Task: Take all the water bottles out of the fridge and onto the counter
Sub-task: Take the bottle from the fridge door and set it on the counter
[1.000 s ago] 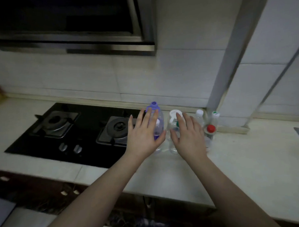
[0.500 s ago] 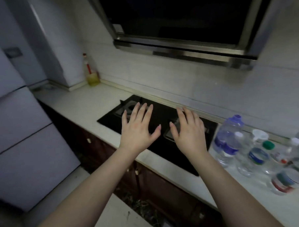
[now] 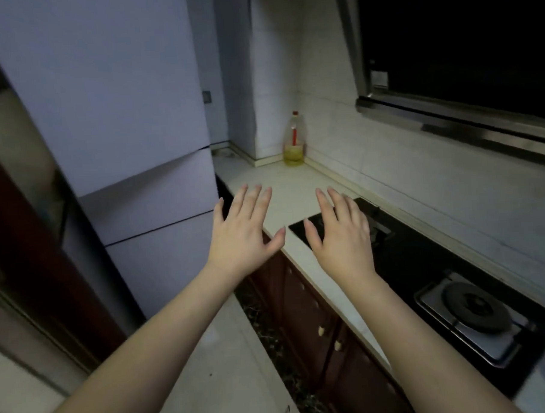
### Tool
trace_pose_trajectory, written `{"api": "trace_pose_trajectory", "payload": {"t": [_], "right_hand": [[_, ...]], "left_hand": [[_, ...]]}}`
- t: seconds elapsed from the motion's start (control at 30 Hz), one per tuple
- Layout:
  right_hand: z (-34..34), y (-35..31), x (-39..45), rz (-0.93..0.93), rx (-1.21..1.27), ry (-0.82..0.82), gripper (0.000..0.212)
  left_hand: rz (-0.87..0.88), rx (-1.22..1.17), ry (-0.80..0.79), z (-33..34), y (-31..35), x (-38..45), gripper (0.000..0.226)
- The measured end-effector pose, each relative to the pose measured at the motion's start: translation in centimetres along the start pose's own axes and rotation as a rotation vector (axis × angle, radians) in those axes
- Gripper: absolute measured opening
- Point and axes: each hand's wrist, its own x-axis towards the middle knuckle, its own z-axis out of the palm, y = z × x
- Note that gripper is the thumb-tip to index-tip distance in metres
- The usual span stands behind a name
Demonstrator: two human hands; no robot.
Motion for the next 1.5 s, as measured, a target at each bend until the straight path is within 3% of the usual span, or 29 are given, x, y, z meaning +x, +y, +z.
{"api": "trace_pose_trajectory", "payload": {"t": [0.33, 0.67, 0.87, 1.1, 1.5], "right_hand": [[6.5, -7.2, 8.5, -0.232, 0.189, -0.046, 0.058], [10.7, -9.7, 18.3, -0.397, 0.322, -0.025, 0.063], [13.0, -12.2, 21.6, -0.464, 0.35, -0.034, 0.065], [16.2, -15.9, 25.6, -0.502, 0.346, -0.016, 0.064], [20.5, -27.5, 35.2, -0.538, 0.359, 0.009, 0.068]], "left_hand": [[-0.234, 0.209, -0.014, -1.5, -9.0, 2.6, 0.078], [-0.379, 0.406, 0.087, -2.2, -14.5, 8.3, 0.076], [-0.412, 0.523, 0.029, -2.1, -17.3, 10.0, 0.081], [-0.432, 0.528, 0.095, -1.3, -22.2, 13.0, 0.078], [-0.368, 0.504, 0.192, -2.7, -35.9, 19.1, 0.077]]}}
